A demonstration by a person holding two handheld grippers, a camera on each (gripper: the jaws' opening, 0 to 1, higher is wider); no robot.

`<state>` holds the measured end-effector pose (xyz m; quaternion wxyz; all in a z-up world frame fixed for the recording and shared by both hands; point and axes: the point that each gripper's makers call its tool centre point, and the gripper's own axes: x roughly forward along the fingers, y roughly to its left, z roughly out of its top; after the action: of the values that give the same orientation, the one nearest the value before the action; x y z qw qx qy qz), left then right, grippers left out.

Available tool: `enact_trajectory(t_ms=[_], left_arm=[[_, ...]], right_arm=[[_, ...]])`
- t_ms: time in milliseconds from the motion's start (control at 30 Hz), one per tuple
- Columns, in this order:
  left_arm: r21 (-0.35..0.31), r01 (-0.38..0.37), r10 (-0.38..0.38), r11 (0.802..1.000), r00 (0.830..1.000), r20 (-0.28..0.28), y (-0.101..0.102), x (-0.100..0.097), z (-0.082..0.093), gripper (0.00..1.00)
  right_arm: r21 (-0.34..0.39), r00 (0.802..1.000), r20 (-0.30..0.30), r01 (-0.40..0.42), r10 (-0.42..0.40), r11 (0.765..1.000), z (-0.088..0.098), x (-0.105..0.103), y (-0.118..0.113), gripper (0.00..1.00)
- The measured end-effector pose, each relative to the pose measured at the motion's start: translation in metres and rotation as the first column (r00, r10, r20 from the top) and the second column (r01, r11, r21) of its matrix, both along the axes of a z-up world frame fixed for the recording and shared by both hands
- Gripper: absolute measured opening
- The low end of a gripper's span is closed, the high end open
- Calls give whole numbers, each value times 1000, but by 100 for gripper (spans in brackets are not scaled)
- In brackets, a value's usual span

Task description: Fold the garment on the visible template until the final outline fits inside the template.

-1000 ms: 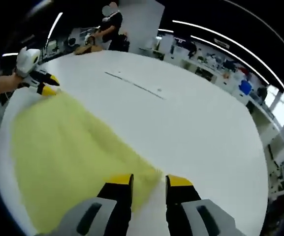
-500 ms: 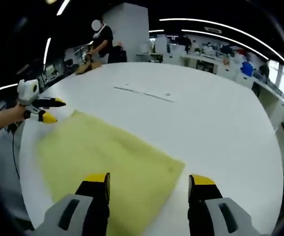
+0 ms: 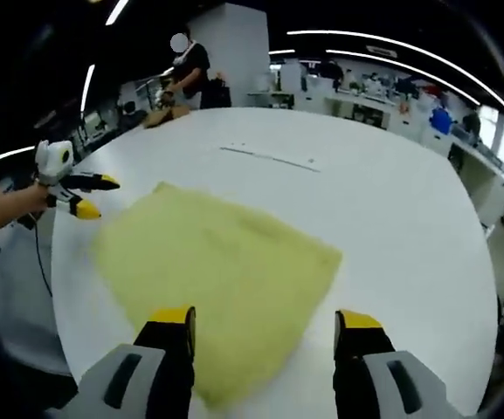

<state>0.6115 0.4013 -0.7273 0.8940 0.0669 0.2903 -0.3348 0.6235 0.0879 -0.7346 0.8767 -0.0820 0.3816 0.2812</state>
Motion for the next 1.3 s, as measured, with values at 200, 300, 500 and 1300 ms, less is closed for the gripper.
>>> enact_trajectory(t_ms=[200, 300, 500, 1300], left_arm=[[-9, -6, 6, 1000, 1000, -13, -1, -19, -2, 52], [13, -8, 8, 1000, 1000, -17, 1, -27, -6, 49], [3, -34, 34, 999, 998, -44, 4, -42, -14, 41], [-150, -181, 152, 972, 971, -186, -7, -62, -43, 15]], right_arm=[[-20, 1000, 0, 5, -5, 1000, -3, -20, -3, 57], [-31, 1000, 9, 14, -14, 999, -3, -25, -6, 54], [-32, 999, 23, 30, -30, 999, -4, -40, -6, 47], [-61, 990, 39, 137, -135, 989, -28, -73, -12, 20]])
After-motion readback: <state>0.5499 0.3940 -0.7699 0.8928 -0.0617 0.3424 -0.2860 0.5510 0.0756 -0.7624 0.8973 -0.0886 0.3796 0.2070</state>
